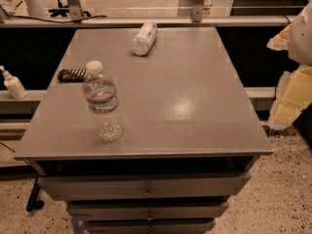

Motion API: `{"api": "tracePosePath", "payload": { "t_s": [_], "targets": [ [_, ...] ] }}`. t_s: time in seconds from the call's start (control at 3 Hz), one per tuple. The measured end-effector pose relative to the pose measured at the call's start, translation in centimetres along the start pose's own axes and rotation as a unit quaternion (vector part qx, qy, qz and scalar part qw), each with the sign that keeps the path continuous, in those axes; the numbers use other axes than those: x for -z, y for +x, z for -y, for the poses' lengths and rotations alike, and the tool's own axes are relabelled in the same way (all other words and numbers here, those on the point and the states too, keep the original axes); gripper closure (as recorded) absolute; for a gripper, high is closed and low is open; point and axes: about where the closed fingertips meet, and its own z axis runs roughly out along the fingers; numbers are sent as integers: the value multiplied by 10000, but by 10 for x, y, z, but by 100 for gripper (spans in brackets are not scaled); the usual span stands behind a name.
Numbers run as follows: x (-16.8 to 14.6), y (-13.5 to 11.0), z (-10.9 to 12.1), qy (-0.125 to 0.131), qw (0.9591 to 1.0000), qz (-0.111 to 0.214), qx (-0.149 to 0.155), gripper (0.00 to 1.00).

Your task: Knock water bottle over

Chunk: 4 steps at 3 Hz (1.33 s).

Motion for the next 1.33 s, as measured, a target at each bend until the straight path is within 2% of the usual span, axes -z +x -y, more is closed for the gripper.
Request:
{"api": "tracePosePath", "payload": {
  "t_s": [0.33,0.67,1.0,1.33],
  "targets": [
    [0,0,0,0,10000,0,0,0],
    [-2,-3,0,34,9999,131,-4,0],
    [-24,-33,-17,-64,9978,616,-217,0],
    [-61,-85,-38,-306,9885,1380,-530,0]
  ]
}}
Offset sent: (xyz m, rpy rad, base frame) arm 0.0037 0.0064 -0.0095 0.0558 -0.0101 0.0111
